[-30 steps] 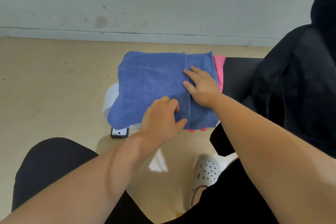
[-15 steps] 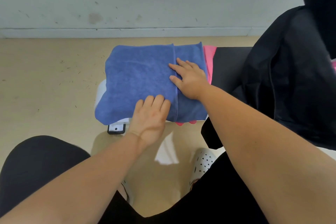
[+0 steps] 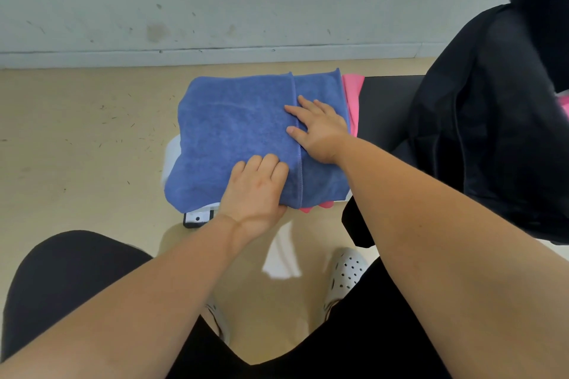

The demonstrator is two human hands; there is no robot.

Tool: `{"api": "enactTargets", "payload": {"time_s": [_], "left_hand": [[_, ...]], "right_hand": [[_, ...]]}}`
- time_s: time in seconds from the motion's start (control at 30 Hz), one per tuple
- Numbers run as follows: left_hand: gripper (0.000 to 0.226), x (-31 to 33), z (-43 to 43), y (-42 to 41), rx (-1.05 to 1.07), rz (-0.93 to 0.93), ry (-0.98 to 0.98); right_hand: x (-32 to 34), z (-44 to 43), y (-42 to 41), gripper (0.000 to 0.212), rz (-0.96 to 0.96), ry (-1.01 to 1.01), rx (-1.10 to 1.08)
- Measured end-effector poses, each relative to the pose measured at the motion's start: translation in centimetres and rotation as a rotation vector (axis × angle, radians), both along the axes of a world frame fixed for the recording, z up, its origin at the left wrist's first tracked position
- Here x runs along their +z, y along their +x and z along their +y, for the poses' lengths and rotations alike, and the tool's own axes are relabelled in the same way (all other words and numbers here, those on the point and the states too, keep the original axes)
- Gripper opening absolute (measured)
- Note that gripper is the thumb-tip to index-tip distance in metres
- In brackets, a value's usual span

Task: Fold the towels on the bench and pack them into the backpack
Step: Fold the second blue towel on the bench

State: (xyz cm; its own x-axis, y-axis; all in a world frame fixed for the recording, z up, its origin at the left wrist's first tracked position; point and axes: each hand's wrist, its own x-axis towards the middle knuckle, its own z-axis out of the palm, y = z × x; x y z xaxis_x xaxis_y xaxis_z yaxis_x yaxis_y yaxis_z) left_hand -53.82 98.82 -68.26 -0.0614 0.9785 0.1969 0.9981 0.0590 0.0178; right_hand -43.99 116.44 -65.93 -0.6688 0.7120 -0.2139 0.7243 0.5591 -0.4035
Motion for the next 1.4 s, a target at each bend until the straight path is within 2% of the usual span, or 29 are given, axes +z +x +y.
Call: {"api": "enactTargets", "payload": {"time_s": [0.07, 0.27, 0.67, 0.9, 0.97, 1.0, 1.1, 1.13, 1.27, 1.4], "left_hand": [[0.032, 0.1, -0.3, -0.9, -0.046, -0.082, 0.031], [0.04, -0.3, -1.3, -2.6, -0.165, -0.235, 0.047], [0.021, -0.2, -2.3, -1.9, -0.12, -0.367, 0.112], [0.027, 1.0, -2.2, -1.6, -0.088, -0.474, 0.128], [0.026, 1.8, -2.1, -1.6, -0.085, -0.501, 0.142], [0.026, 2.2, -2.1, -1.5, -0.078, -0.515, 0.157], [0.029, 3.5, -1.8, -0.7, -0.045, -0.507, 0.21], [0.029, 4.0, -1.6, -0.3, -0.034, -0.495, 0.222], [0.028, 5.9, -0.4, 2.2, -0.091, -0.497, 0.262], [0.028, 5.7, 1.0, 4.6, -0.176, -0.461, 0.224]], "right_hand": [[-0.1, 0.0, -0.1, 0.053, 0.008, -0.004, -0.004], [-0.2, 0.0, -0.1, 0.053, 0.002, 0.0, -0.006], [1.3, 0.0, -1.0, 0.054, 0.012, -0.022, -0.048], [2.7, 1.1, -5.1, 0.011, 0.155, -0.124, -0.246], [2.3, 1.6, -5.6, 0.014, 0.229, -0.153, -0.25], [2.3, 1.7, -5.5, 0.008, 0.291, -0.185, -0.244], [3.2, 1.6, -4.2, 0.045, 0.418, -0.228, -0.219], [3.8, 1.5, -3.6, 0.05, 0.449, -0.207, -0.216], [5.7, 2.8, -1.4, 0.053, 0.567, -0.107, -0.228], [5.9, 3.7, 1.6, 0.05, 0.539, -0.092, -0.31]]}}
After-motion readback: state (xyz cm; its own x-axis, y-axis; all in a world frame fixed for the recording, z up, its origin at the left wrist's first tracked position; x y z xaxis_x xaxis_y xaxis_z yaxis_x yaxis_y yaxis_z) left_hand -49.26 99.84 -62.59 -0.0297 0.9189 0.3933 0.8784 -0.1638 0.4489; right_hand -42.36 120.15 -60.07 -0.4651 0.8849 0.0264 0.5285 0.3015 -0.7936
